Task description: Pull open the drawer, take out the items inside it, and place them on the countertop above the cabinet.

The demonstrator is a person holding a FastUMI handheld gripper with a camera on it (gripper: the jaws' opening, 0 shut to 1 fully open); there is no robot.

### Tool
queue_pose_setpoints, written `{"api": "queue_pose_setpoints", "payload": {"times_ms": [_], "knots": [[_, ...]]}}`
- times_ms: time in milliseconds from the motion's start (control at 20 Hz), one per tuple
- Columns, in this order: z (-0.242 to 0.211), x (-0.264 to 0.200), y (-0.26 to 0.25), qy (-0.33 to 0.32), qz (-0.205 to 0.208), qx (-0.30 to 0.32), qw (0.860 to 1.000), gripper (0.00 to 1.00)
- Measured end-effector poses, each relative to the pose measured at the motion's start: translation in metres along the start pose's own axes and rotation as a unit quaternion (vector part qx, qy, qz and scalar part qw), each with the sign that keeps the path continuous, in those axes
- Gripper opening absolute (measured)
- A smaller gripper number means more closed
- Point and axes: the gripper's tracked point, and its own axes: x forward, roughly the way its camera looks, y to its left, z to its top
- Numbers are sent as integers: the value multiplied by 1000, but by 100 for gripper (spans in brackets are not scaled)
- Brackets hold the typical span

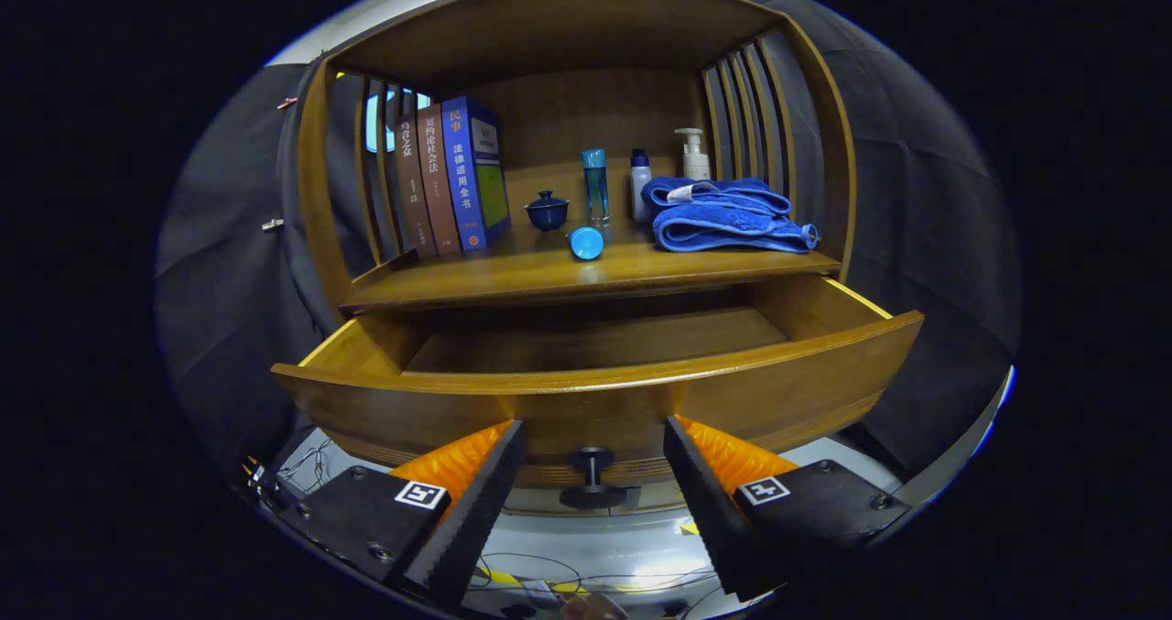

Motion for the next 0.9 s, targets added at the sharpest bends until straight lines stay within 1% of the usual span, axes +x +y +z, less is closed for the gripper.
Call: {"api": "queue_pose_setpoints", "payload": {"times_ms": [100,350,900], "knots": [[4,17,1,-1,0,-1,1000,100],[-3,48,0,22,-1,-7,1000,100],[15,88,0,18,3,5,1000,100]]}}
